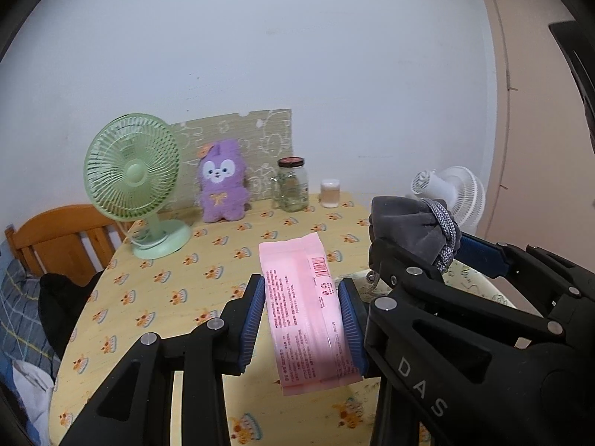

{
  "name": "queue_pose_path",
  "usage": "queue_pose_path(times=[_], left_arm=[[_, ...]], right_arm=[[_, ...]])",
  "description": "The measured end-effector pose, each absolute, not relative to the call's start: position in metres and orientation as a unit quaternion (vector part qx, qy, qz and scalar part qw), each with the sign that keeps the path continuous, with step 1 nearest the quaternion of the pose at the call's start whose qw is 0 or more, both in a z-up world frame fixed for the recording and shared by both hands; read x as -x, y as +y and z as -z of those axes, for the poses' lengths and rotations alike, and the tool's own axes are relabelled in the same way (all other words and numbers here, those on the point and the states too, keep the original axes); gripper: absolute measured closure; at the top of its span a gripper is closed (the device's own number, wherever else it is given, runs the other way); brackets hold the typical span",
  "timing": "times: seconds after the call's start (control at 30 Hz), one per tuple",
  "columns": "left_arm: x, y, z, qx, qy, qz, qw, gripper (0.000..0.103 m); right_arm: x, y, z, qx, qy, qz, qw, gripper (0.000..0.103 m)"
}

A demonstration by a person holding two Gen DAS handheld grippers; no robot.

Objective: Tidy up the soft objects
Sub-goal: 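Lift and carry the pink packet and grey pouch with both grippers toward the gift box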

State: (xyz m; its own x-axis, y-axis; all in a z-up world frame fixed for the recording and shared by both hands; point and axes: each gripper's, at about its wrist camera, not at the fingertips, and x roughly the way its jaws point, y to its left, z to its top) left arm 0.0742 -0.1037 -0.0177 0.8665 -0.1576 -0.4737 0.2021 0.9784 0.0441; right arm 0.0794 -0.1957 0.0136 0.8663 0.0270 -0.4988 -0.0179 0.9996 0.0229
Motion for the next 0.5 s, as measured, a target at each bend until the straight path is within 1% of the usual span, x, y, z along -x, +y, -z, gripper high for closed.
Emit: queue_pose_path(times=[0.5], left_arm=[[-0.082,-0.146,0.023,-0.06,0.243,0.126,0.96,0.062]], right_arm=[[-0.081,-0.241,-0.009,-0.021,0.258,0.021,0.966,0.048]])
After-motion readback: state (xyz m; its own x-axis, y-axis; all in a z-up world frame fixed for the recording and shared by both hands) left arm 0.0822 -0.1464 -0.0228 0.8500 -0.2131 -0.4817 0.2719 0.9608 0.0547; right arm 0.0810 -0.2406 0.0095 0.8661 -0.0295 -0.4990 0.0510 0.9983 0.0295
